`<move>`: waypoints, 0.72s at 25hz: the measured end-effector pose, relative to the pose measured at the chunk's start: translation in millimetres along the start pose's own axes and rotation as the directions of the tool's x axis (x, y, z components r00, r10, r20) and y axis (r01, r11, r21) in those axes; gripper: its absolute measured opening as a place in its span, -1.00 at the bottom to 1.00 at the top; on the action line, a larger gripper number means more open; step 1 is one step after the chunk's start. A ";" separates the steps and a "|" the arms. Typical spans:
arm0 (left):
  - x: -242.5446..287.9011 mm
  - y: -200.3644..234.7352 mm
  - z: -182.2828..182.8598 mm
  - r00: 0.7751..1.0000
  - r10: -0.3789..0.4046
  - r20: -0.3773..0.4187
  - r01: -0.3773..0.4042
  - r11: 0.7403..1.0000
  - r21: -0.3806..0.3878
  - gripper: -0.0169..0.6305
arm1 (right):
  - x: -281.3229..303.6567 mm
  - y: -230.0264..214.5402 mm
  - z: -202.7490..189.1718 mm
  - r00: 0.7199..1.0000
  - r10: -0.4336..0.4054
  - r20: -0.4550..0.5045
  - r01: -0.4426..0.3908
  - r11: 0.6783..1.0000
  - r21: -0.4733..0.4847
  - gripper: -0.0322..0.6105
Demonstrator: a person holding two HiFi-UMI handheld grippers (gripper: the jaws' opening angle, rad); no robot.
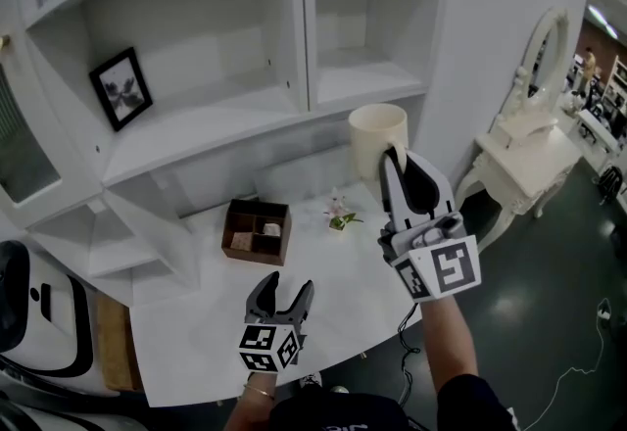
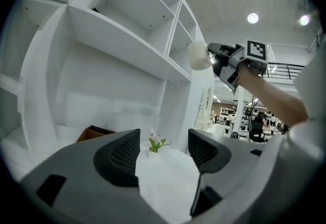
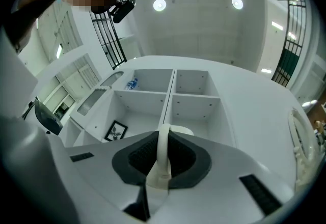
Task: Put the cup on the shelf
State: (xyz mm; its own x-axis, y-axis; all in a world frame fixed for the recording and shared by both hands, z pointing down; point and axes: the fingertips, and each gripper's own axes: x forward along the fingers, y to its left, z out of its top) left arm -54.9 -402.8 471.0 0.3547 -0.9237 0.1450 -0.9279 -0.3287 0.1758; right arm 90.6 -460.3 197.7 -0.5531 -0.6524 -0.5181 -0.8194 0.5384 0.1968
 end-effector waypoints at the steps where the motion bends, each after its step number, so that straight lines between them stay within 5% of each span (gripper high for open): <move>1: 1.2 3.1 1.3 1.000 0.003 0.002 -0.003 1.000 0.001 -0.06 | 8.4 -4.0 3.2 1.000 -0.003 0.010 0.003 1.000 0.001 -0.74; 18: 29.1 45.0 6.4 0.999 0.028 -0.021 -0.028 1.000 -0.009 -0.06 | 124.6 -61.9 -7.3 0.996 -0.077 0.040 0.077 0.997 0.000 -0.74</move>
State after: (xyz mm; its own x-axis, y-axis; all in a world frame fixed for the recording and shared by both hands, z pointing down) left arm -87.0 -445.7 476.9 0.3307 -0.9282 0.1704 -0.9366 -0.3006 0.1801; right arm 71.3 -578.8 127.1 -0.4817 -0.6701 -0.5647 -0.8597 0.4863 0.1563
